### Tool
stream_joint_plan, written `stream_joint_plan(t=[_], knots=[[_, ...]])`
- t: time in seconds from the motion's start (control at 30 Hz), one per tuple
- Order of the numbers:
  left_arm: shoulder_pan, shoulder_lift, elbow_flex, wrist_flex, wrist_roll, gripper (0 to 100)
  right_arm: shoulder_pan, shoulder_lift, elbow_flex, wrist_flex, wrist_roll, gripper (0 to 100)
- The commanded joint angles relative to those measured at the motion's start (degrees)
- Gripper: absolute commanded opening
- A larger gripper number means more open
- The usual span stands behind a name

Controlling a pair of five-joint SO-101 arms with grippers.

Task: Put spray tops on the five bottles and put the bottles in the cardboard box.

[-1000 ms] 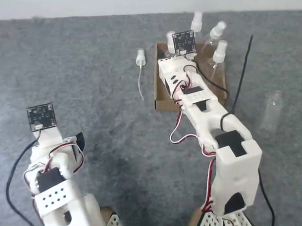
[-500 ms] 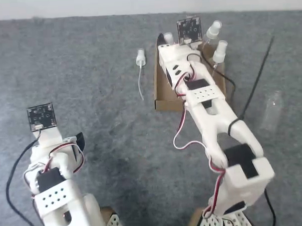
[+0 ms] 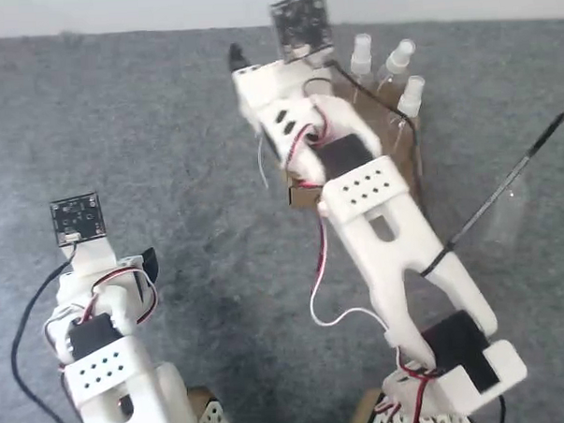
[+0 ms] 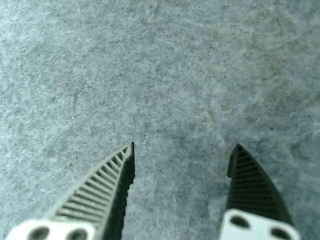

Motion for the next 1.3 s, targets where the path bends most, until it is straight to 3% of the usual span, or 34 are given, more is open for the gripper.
stream_joint_plan(t=[0.0,0.27,0.87,1.27], knots=[[0.1,-1.2,-0.6,-1.1,-0.4,28,-2.4,-4.2,-5.4,3.5,0.7,24.9],[0.1,-1.2,-0.6,-1.1,-0.4,28,-5.1,4.6,-7.3,7.6,0.7,24.9],[0.3,-1.4,-0.2,-1.1,-2.2,28,0.2,49.6,-44.4,7.4,0.2,24.9],[0.4,-1.6,0.1,-1.1,-2.4,28,0.1,61.8,-55.6,8.1,0.4,24.9]])
